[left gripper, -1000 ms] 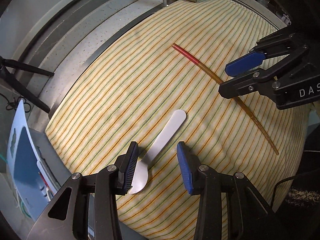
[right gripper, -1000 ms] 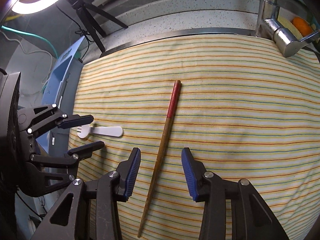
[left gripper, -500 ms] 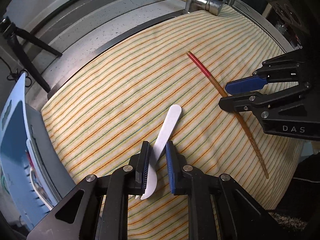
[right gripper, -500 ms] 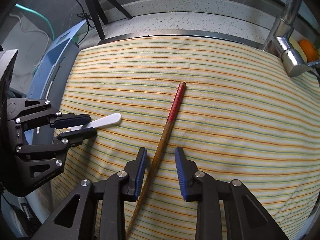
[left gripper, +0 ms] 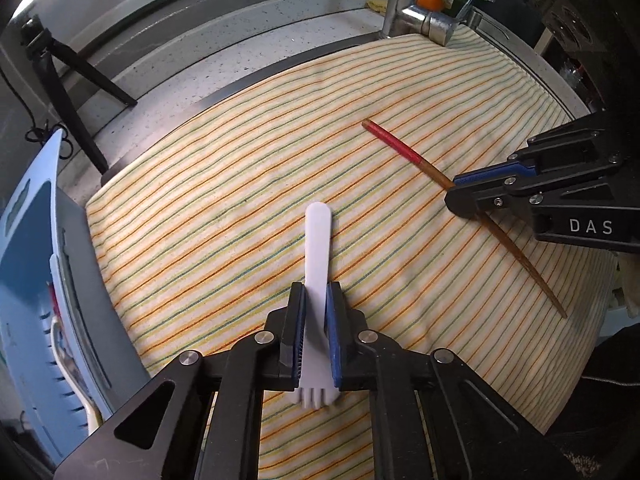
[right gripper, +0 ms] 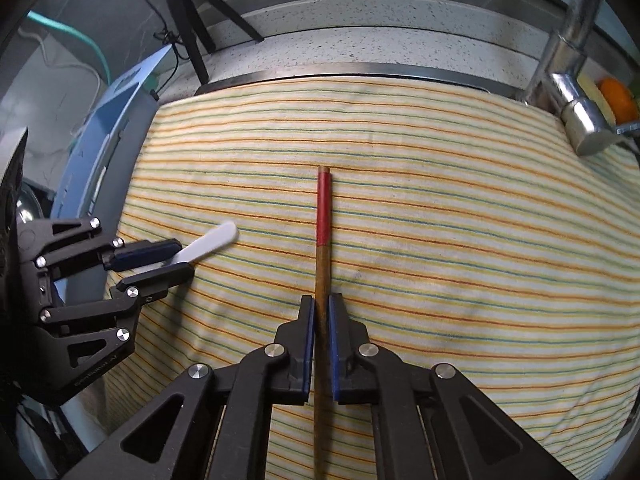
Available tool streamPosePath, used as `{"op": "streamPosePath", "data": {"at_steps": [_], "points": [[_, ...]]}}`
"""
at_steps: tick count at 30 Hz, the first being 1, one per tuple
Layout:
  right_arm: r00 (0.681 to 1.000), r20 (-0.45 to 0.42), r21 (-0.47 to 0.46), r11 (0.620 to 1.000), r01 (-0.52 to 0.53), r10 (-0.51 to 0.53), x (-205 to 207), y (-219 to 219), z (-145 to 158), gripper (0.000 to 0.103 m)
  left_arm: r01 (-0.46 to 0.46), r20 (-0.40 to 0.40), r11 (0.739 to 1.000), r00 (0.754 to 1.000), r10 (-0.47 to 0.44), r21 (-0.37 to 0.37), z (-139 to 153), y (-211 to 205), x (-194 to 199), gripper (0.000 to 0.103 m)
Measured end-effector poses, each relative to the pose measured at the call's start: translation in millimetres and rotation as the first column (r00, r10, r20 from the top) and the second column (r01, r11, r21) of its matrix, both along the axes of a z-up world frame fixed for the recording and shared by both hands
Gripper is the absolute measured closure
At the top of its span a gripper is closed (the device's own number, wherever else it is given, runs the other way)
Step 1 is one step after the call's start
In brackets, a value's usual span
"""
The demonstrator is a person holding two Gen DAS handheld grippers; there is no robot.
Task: Organize utensils
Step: 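Carry the spork and chopstick over the basket with both tools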
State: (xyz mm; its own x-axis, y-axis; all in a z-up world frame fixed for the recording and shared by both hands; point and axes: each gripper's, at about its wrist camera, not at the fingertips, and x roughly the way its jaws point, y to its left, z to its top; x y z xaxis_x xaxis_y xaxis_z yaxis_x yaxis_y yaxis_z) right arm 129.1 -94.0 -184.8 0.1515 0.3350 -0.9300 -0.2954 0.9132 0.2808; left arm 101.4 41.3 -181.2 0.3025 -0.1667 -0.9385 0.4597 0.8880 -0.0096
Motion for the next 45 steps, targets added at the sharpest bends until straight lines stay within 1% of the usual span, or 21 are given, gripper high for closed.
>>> {"op": "streamPosePath", "data": {"at_steps": [4, 8, 13, 17, 22, 25, 30, 38, 45], "points": [[0.998, -0.026, 0.061, 0.997, 0.050, -0.049, -2.3, -9.8, -0.5, 0.097, -0.052, -0.006, 0.996, 0.999, 0.052, -0.069, 6.1, 8.0, -2.0, 0.094], [0.997, -0.025, 0.103, 0.991, 0.082, -0.080, -3.7, -12.1, 2.5, 0.097, -0.105, 0.007, 0.986, 0.994, 0.107, -0.127, 13.8, 14.7, -5.2, 0.094], [0.997, -0.002, 0.136, 0.988, 0.074, -0.074, -4.0, -6.4, 14.6, 0.097, -0.135, 0.027, 0.977, 0.990, 0.141, -0.163, 26.8, 19.6, -10.4, 0.094], [0.998, 0.032, 0.163, 0.985, 0.051, -0.057, -0.6, 5.0, 30.5, 0.097, -0.161, 0.056, 0.969, 0.983, 0.174, -0.187, 42.2, 31.0, -16.0, 0.094], [0.997, 0.065, 0.198, 0.980, 0.023, -0.037, 2.8, 21.1, 49.5, 0.097, -0.193, 0.103, 0.963, 0.971, 0.214, -0.186, 58.8, 49.5, -22.8, 0.094], [0.997, 0.082, 0.220, 0.976, -0.002, -0.016, 5.2, 35.0, 60.4, 0.097, -0.225, 0.116, 0.954, 0.961, 0.251, -0.200, 66.4, 64.1, -26.0, 0.094], [0.994, 0.107, 0.247, 0.967, -0.055, 0.029, 8.2, 63.3, 75.2, 0.097, -0.287, 0.141, 0.937, 0.938, 0.317, -0.198, 75.6, 94.9, -30.9, 0.094], [0.985, 0.141, 0.280, 0.950, -0.140, 0.104, 13.7, 121.5, 93.2, 0.097, -0.402, 0.151, 0.899, 0.891, 0.428, -0.176, 75.7, 146.9, -35.4, 0.094], [0.974, 0.162, 0.287, 0.937, -0.199, 0.157, 19.0, 168.9, 100.7, 0.097, -0.463, 0.153, 0.873, 0.862, 0.483, -0.152, 70.1, 178.3, -40.1, 0.094]]}}
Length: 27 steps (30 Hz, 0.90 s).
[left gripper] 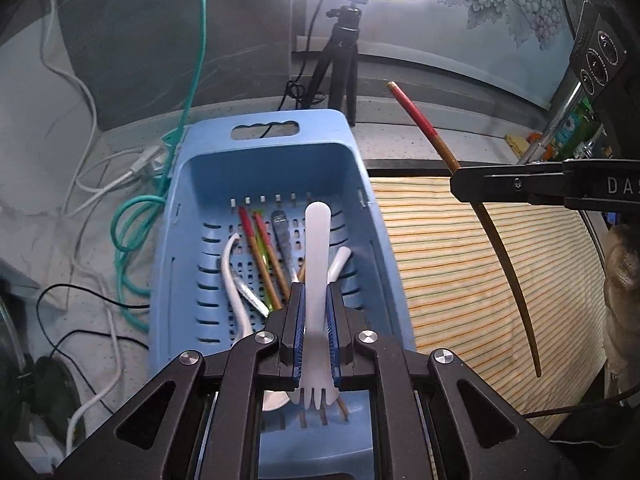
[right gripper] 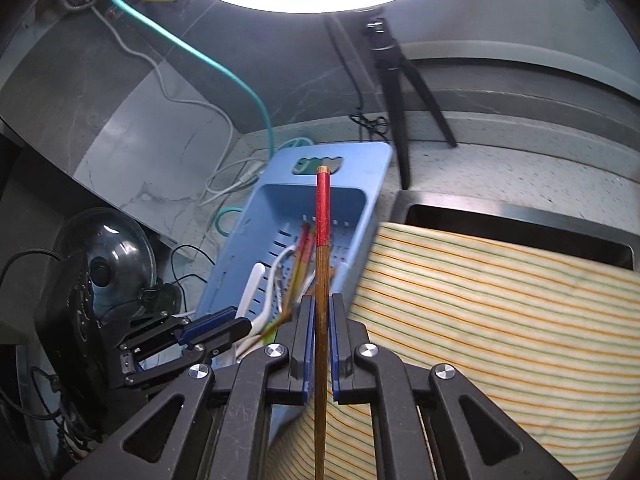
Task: Organize utensils
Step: 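Carry the spork and chopstick over the basket with both tools, then open the left tool over the basket while the right tool releases the chopstick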
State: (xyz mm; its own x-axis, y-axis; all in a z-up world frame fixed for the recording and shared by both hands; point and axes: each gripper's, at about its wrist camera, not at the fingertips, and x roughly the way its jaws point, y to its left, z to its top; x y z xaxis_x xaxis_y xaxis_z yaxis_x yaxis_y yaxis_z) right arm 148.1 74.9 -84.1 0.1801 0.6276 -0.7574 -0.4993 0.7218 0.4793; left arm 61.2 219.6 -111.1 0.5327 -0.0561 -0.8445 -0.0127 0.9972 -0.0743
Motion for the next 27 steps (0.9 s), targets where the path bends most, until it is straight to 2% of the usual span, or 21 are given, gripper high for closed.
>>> {"op": "streamPosePath", "data": {"at_steps": [15, 25, 27], "points": [[0.998, -0.053, -0.027, 0.999, -0.038, 0.036, 16.2, 72.2, -32.7, 0.097, -0.095, -0.060, 0.995, 0.994, 0.095, 0.004, -23.7, 35.6, 0.3, 0.094], [0.997, -0.043, -0.054, 0.996, -0.065, 0.062, 17.6, 80.5, -35.3, 0.096, -0.136, -0.065, 0.990, 0.988, 0.138, 0.038, -21.6, 39.4, -0.9, 0.093], [0.997, -0.045, -0.056, 0.996, -0.070, 0.068, 17.5, 80.5, -34.9, 0.096, -0.147, -0.064, 0.988, 0.987, 0.150, 0.045, -20.2, 38.4, -2.0, 0.090]]}}
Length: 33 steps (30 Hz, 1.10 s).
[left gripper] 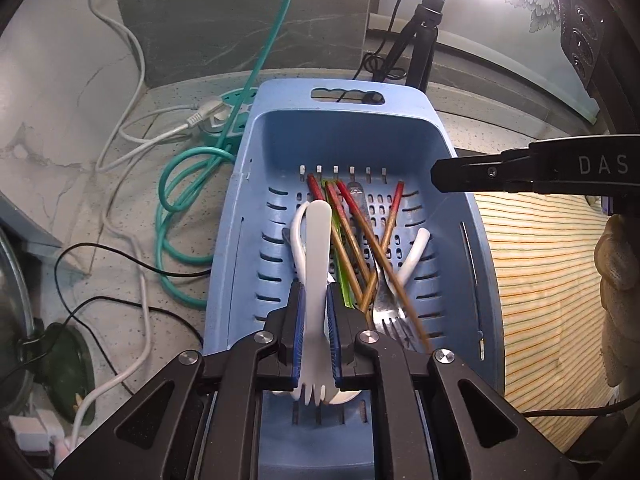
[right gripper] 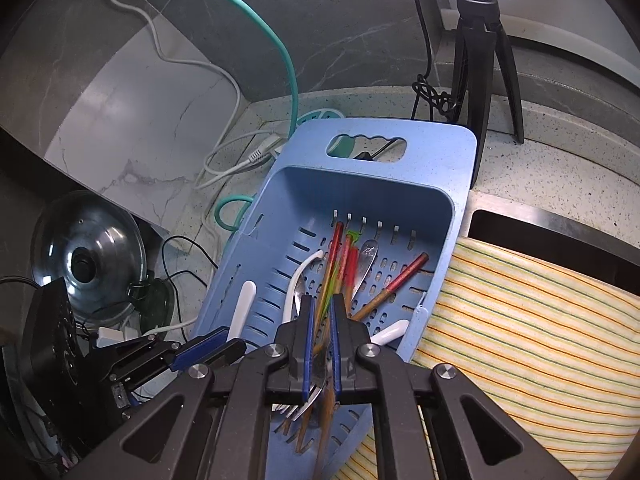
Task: Organize utensils
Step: 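Open the left tool over the basket while the right tool releases the chopstick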
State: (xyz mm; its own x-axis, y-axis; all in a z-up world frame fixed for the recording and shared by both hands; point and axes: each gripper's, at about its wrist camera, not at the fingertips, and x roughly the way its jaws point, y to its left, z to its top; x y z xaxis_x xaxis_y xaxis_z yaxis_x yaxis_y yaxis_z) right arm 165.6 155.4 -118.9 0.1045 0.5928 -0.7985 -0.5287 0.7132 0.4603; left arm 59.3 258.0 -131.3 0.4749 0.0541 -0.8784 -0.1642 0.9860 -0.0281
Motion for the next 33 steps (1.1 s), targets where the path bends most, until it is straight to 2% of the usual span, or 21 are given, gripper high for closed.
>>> {"op": "streamPosePath", "data": {"at_steps": [1, 5, 9, 12, 13, 15, 19, 23, 26, 29, 33], "points": [[1.000, -0.002, 0.000, 1.000, -0.002, 0.002, 0.1, -0.6, 0.3, 0.096, -0.003, 0.002, 1.000, 1.000, 0.003, 0.001, 1.0, -0.2, -0.4, 0.087], [1.000, 0.000, 0.000, 1.000, -0.013, 0.013, -1.6, -3.8, 3.3, 0.095, -0.020, 0.019, 1.000, 1.000, 0.020, 0.003, 6.6, -2.5, -5.7, 0.087], [1.000, 0.012, 0.002, 1.000, -0.027, 0.027, -5.6, -9.1, 7.9, 0.085, -0.031, 0.029, 0.999, 0.999, 0.030, 0.016, 11.5, -7.3, -11.6, 0.087], [0.999, 0.032, -0.001, 0.999, -0.040, 0.040, -10.4, -12.9, 12.8, 0.083, -0.038, 0.034, 0.999, 0.999, 0.038, 0.021, 15.0, -11.8, -16.3, 0.086], [0.998, 0.039, -0.003, 0.999, -0.044, 0.044, -11.8, -14.1, 14.5, 0.081, -0.045, 0.038, 0.999, 0.998, 0.044, 0.025, 16.4, -13.0, -17.7, 0.083], [0.997, 0.058, -0.002, 0.999, -0.053, 0.053, -15.4, -18.5, 19.4, 0.072, -0.050, 0.046, 0.998, 0.998, 0.048, 0.027, 19.7, -15.9, -20.5, 0.078], [0.993, 0.089, -0.002, 0.997, -0.073, 0.073, -22.6, -28.2, 28.7, 0.071, -0.064, 0.060, 0.997, 0.996, 0.062, 0.032, 26.0, -24.4, -27.1, 0.076], [0.990, 0.118, 0.004, 0.997, -0.082, 0.081, -29.0, -41.9, 36.9, 0.059, -0.072, 0.069, 0.997, 0.995, 0.070, 0.041, 31.3, -34.4, -33.1, 0.065], [0.989, 0.128, 0.011, 0.997, -0.082, 0.080, -32.5, -54.0, 40.8, 0.058, -0.078, 0.072, 0.996, 0.995, 0.075, 0.039, 35.3, -43.9, -37.1, 0.063], [0.986, 0.144, 0.010, 0.996, -0.087, 0.085, -36.4, -65.2, 43.8, 0.055, -0.086, 0.077, 0.996, 0.994, 0.083, 0.038, 39.2, -52.2, -40.9, 0.053], [0.981, 0.178, 0.002, 0.996, -0.084, 0.083, -41.5, -80.6, 48.7, 0.054, -0.104, 0.093, 0.994, 0.991, 0.101, 0.035, 45.1, -62.7, -46.8, 0.053]]}}
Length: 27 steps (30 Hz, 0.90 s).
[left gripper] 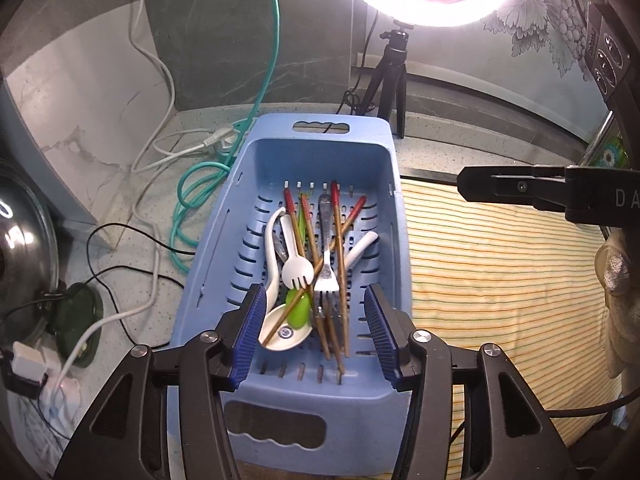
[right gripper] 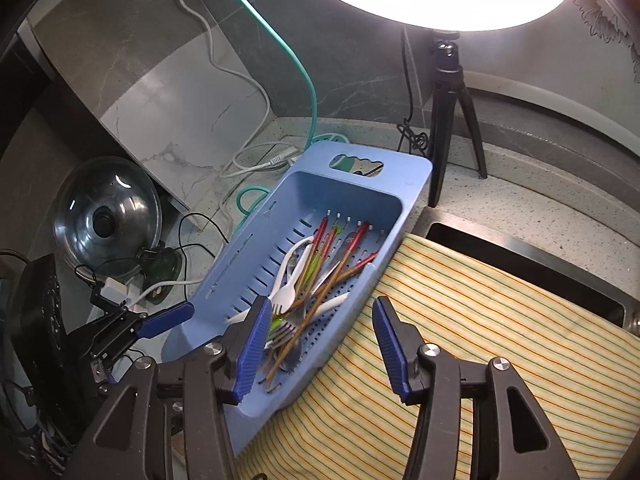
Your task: Organize utensils
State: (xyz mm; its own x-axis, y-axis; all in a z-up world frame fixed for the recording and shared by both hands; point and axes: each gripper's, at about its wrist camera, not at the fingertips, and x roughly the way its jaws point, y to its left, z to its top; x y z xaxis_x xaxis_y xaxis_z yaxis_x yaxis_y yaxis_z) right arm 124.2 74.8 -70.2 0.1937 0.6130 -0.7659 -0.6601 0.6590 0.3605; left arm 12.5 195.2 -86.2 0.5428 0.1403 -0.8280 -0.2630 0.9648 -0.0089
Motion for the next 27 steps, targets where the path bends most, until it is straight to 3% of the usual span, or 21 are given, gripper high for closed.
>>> {"op": "streamPosePath", "data": {"at_steps": [4, 10, 19, 27], "points": [[1.000, 0.030, 0.003, 1.000, -0.003, 0.003, -3.3, -14.6, 5.4, 0.042, -0.025, 0.022, 1.000, 0.999, 0.025, -0.007, 7.1, -10.6, -6.6, 0.045], [0.994, 0.110, 0.014, 1.000, 0.002, -0.003, -12.2, -39.2, 19.5, 0.041, -0.069, 0.060, 0.997, 0.996, 0.071, -0.037, 19.6, -23.4, -17.8, 0.045], [0.969, 0.245, 0.021, 1.000, 0.006, -0.011, -31.0, -74.1, 37.9, 0.026, -0.111, 0.109, 0.994, 0.988, 0.112, -0.015, 37.2, -43.6, -33.3, 0.040], [0.964, 0.263, 0.041, 0.999, 0.030, -0.040, -41.4, -97.0, 43.3, 0.023, -0.145, 0.122, 0.989, 0.982, 0.143, 0.007, 44.8, -56.3, -44.8, 0.039]]}}
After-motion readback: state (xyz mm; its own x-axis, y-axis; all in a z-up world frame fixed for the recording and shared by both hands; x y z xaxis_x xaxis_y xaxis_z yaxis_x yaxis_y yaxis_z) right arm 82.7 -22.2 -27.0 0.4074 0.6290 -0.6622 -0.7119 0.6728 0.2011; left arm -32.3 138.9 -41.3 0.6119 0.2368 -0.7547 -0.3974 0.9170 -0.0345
